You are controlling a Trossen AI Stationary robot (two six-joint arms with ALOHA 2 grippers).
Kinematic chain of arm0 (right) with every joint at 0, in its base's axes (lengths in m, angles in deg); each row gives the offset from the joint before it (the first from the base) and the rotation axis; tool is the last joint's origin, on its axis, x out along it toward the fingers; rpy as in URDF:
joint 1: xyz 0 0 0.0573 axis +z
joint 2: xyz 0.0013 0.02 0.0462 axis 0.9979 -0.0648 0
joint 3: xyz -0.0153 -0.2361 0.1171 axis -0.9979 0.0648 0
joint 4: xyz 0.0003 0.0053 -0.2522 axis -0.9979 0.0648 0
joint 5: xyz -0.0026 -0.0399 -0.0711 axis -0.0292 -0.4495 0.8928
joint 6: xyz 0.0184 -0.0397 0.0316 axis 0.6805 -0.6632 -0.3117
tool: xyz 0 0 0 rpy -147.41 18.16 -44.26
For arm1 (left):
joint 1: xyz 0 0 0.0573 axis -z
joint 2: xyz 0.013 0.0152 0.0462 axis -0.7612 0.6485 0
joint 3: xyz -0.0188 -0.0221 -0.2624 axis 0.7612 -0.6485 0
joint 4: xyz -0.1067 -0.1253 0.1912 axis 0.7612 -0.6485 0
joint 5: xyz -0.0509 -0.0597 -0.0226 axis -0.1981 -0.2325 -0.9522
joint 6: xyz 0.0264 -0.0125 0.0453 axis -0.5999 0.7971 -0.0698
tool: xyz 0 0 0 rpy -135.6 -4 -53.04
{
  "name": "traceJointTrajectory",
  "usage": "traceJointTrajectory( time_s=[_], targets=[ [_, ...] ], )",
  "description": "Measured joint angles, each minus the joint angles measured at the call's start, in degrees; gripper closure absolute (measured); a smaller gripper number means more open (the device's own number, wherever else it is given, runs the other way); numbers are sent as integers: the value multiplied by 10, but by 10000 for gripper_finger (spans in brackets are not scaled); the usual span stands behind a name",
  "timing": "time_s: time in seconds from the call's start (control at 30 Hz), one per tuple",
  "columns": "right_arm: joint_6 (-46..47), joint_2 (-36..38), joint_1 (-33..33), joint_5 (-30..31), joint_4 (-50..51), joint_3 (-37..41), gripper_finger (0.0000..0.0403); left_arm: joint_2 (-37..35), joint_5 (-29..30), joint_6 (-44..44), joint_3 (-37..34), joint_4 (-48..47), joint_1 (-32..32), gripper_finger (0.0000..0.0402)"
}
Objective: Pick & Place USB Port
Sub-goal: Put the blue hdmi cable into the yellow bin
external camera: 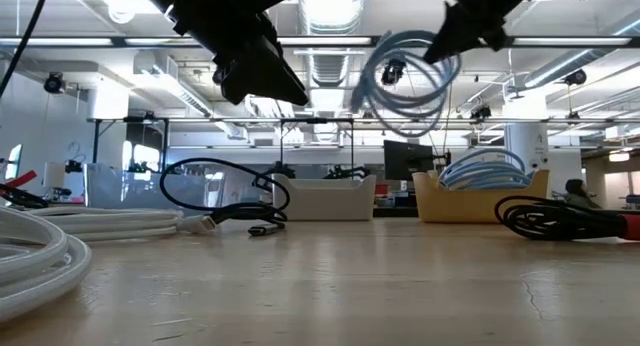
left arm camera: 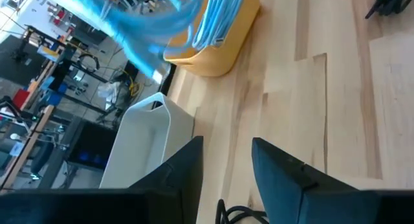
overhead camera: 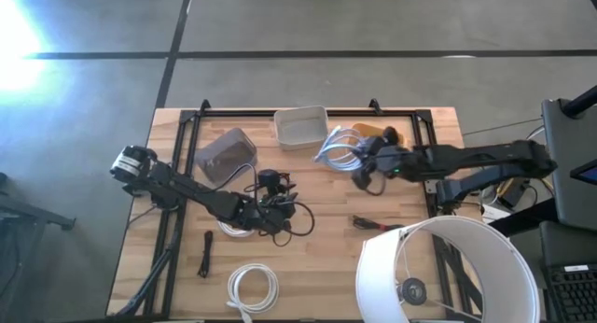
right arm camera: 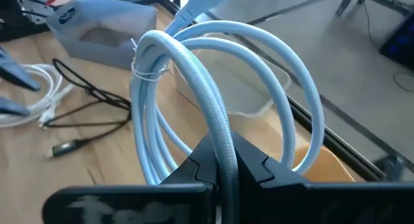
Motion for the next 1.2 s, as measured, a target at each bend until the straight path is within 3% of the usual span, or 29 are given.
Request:
traceJointTrajectory(
  time_s=[0.23,0.5,0.8,1.2],
  targets=[
    [54,76,-9,7,152,0,389,0,1,6,0,-3,0,268],
    [162,93,-49,15,286,1,390,0,2,14,-1,-3,0,268],
    [209,41,-97,5,302,9,388,0,2,19,-1,-2,0,268],
    [167,-36,-142,12,304,9,327,0,2,19,-1,-3,-1,268]
  ],
)
